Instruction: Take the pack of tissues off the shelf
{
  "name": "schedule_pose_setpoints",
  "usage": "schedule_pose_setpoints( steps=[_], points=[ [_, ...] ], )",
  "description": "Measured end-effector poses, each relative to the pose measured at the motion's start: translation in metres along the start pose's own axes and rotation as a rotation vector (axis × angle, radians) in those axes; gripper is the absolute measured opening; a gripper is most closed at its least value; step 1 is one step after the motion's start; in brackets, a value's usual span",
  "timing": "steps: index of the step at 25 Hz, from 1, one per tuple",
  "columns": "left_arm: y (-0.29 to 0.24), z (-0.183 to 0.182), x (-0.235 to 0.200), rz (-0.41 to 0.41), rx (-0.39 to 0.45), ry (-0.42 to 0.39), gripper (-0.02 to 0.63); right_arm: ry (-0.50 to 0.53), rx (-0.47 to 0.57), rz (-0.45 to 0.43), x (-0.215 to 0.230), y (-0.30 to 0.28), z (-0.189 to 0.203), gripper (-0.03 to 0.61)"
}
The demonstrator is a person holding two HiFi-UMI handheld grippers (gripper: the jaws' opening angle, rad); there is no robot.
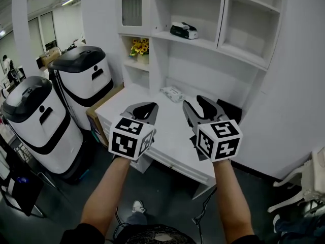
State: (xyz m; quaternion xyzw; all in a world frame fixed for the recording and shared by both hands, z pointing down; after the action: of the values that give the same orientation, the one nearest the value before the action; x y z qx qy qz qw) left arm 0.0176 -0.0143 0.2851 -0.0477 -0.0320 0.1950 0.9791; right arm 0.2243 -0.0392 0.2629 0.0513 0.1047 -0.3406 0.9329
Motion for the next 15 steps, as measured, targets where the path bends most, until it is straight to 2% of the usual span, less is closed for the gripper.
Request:
schedule_pose_setpoints(
  steps=[7, 15],
  points=[
    [-0.051, -0.012, -0.08, 0.09, 0.004, -0.013, 0.009, 0.014, -0.029, 0.063, 0.005, -0.081, -0.007, 0.209],
    [-0.104, -0.031, -0.151, 0.276, -0.003, -0.043, 0.008, 0.045, -0.055, 0.137, 0.01, -0.157, -0.023, 0.261]
  ],
)
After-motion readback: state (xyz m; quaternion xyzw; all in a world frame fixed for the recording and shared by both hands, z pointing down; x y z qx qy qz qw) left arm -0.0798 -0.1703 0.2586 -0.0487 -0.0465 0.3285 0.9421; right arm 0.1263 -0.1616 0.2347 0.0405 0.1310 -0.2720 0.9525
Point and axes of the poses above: the fingertips, and each gripper's own axes: y backward along the fingers, x to its right, z out of its underside, the point moved 10 cm from there along y, backward along the fingers, and after that the axes turned 6 degrees about y, right-handed, at the moved point
